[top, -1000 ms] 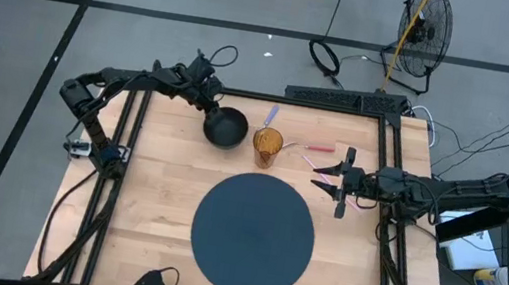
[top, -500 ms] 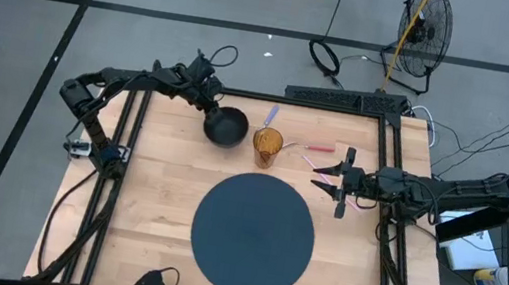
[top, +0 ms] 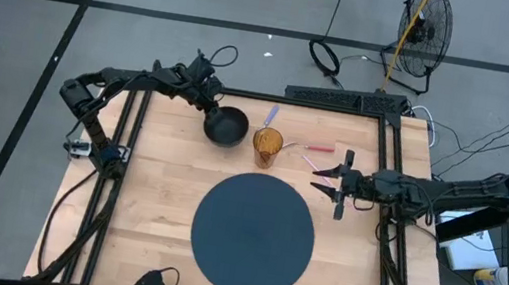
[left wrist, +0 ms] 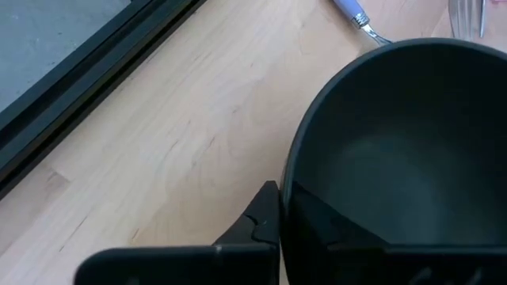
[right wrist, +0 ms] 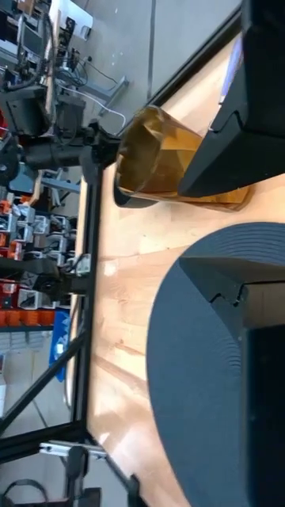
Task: Pick & Place Utensil
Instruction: Put the black bowl on the left of the blue mat
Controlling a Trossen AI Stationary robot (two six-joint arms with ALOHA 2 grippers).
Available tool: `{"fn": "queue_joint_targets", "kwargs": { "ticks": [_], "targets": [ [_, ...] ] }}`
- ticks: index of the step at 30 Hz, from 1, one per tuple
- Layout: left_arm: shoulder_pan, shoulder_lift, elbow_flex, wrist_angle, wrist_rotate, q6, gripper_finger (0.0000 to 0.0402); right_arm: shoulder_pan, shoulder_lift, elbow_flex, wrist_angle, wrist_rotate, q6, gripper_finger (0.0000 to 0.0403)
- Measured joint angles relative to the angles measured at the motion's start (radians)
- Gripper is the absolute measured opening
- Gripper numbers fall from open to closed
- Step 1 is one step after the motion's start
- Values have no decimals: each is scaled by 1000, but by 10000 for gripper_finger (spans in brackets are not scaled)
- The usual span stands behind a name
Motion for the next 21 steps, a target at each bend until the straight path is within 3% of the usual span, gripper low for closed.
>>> {"fn": "queue_joint_targets", "kwargs": {
  "ticks": [10,21],
  "targets": [
    [0,0,0,2,1,0,64,0,0,-14,11,0,0,130],
    [0,0,0,1,1,-2,35,0,0,-14,16,0,0,130]
  ]
}}
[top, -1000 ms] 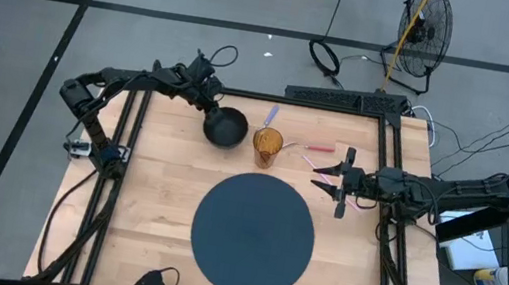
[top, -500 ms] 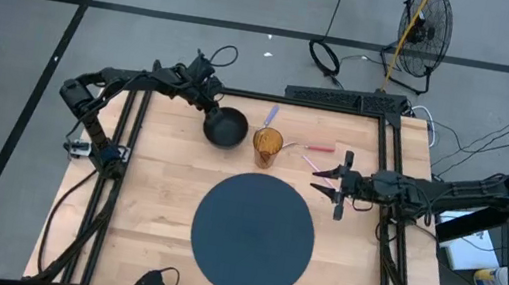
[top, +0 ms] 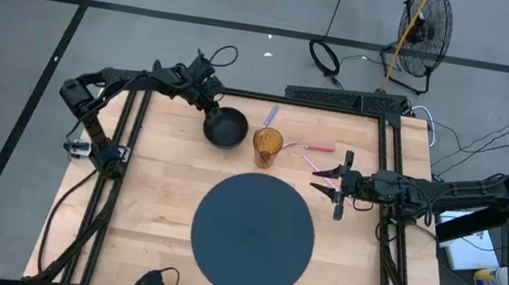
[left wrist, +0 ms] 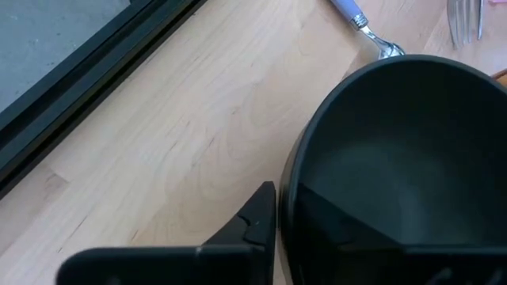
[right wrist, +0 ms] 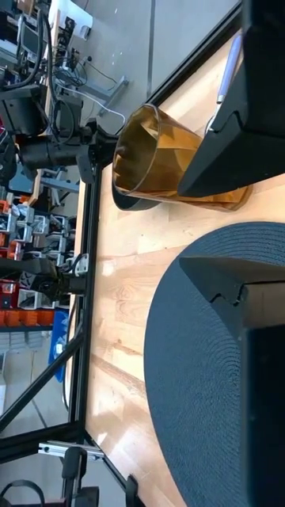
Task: Pick & Place Utensil
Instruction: Put the black bowl on the left of the blue mat
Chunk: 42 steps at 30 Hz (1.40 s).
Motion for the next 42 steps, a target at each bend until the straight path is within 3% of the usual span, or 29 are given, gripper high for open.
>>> {"fn": "queue_joint_targets", "kwargs": {
  "ticks": [9,19,31,42],
  "targets": [
    [0,0,0,-1,-1,0,15,0,0,0,0,0,0,130],
    [0,0,0,0,0,-3,40,0,0,0,0,0,0,130],
    [0,0,0,-1,-1,-6,15,0,0,0,0,0,0,130],
    [0,0,0,0,0,-6,47,0,0,0,0,0,0,130]
  ]
}}
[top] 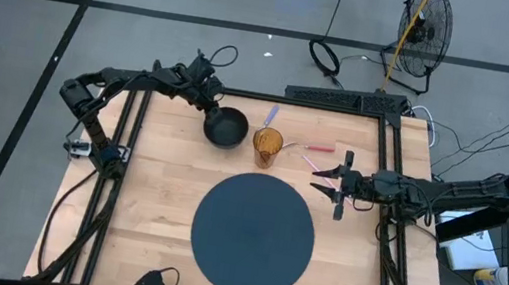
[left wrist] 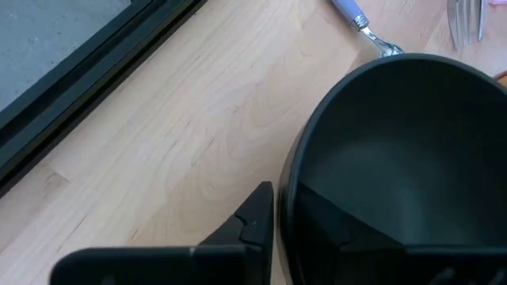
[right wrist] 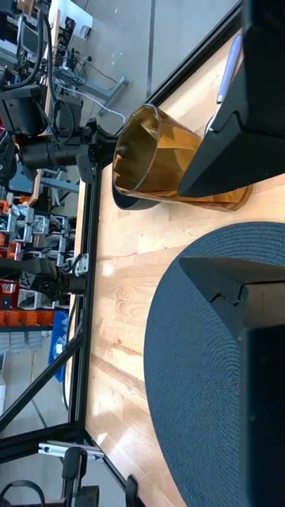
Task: Pick & Place Utensil
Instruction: Put the black bowl on the left of the blue mat
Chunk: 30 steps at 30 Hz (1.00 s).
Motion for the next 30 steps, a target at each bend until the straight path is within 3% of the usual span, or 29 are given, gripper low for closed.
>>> {"fn": "queue_joint_targets", "kwargs": {
  "ticks": [16,30],
  "targets": [
    [-1,0,0,-1,-1,0,18,0,0,0,0,0,0,130],
    [-1,0,0,0,0,0,44,0,0,0,0,0,0,130]
  ]
}}
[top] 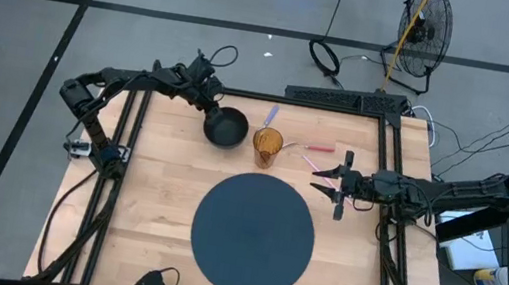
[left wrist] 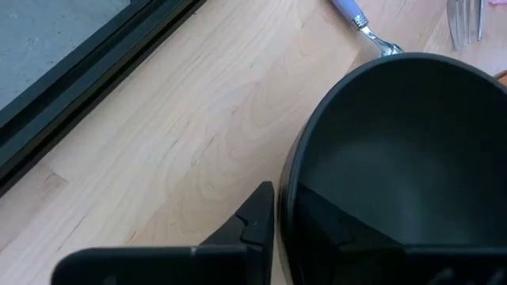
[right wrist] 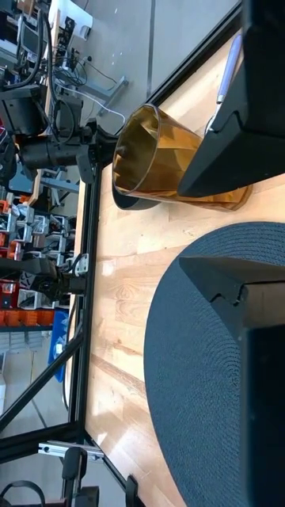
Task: Pick & Place Utensil
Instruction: Put the black bowl on the left of the blue mat
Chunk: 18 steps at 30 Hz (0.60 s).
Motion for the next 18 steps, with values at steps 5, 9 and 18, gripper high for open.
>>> {"fn": "queue_joint_targets", "kwargs": {
  "ticks": [5,9,18],
  "targets": [
    [0,0,0,0,0,0,34,0,0,0,0,0,0,130],
    [0,0,0,-1,-1,1,26,0,0,0,0,0,0,130],
    [0,0,0,-1,-1,2,23,0,0,0,0,0,0,130]
  ]
}}
